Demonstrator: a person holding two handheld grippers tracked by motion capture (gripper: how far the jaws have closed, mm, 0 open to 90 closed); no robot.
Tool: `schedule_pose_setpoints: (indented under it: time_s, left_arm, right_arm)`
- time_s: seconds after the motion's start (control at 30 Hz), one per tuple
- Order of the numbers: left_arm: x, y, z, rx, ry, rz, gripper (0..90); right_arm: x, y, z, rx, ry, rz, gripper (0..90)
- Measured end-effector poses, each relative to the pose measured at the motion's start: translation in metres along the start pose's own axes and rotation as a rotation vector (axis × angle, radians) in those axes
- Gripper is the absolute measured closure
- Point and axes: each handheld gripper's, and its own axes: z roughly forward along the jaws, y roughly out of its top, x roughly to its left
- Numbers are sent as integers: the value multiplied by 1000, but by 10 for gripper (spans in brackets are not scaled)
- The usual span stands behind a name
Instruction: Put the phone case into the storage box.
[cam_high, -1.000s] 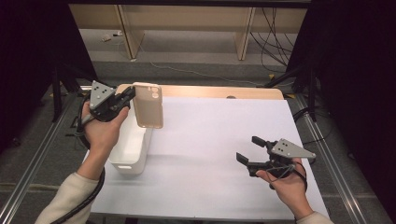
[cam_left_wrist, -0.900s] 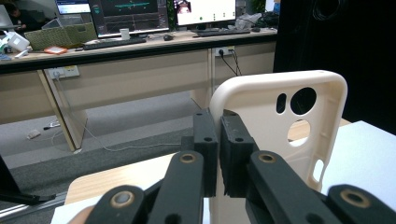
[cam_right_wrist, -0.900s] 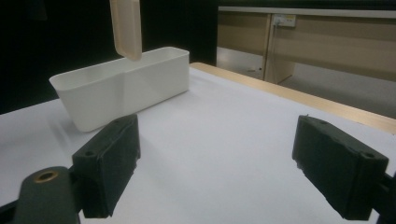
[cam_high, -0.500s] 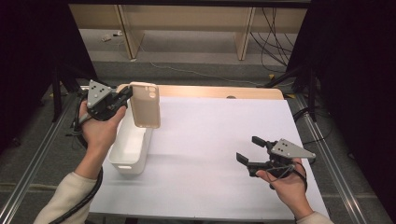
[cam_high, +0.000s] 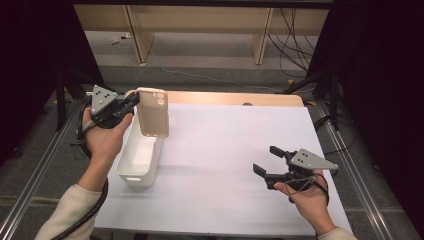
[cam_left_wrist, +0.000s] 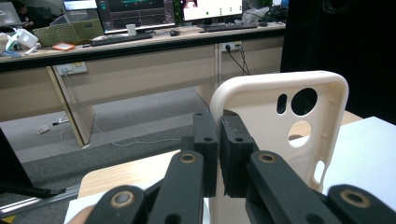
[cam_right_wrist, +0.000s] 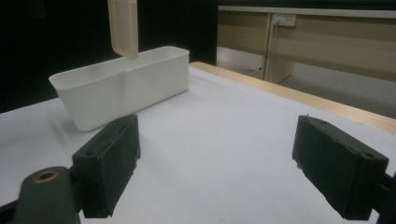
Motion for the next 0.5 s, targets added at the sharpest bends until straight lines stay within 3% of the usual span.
schedule_pose_setpoints:
  time_s: [0.3,0.37,0.5]
  left_arm:
    - [3,0,-1,3,5,3,861]
    - [4,0,-1,3,9,5,861]
    - [5,0,0,4,13,3,861]
  right_arm:
    - [1,1,-2,27,3,10,163]
    - [0,0,1,-7,-1,2,163]
    - [1,0,0,6,2,15,163]
